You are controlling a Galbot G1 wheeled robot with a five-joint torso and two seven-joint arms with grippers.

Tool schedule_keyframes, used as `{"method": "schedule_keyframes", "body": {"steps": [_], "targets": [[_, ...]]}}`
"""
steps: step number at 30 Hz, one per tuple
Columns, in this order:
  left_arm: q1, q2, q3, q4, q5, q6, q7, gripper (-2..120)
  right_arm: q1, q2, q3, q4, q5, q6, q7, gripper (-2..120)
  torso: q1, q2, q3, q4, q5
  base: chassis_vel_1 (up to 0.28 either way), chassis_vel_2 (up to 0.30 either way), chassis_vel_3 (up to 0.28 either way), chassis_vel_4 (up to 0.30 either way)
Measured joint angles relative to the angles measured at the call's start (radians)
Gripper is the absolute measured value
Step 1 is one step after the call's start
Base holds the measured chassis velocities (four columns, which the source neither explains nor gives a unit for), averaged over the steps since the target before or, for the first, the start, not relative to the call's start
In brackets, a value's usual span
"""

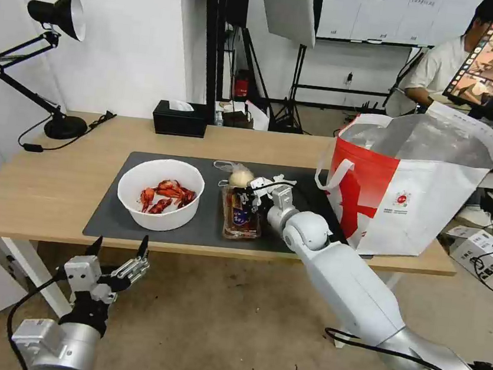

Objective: Pick up the trash from the table and place it into the takeout bag.

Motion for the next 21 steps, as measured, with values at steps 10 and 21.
{"method": "schedule_keyframes", "body": {"steps": [10, 21], "targets": [[-0.060, 0.142, 0.051, -0.018, -0.246, 0.055, 0.040, 100, -0.024, -0.028, 0.017, 0.061, 0.014, -0.002, 0.018, 0, 0.000, 0.000, 0.000, -0.0001, -0.0002, 0.000, 0.000, 0.000, 0.000], [-0.185, 0.224, 0.106, 0.060, -0.447, 0.085, 0.056, 100, 0.008, -0.019, -0.009, 0.058, 0.032, 0.000, 0.015, 0, 0.000, 0.000, 0.000, 0.0000, -0.0001, 0.000, 0.000, 0.000, 0.000]]}}
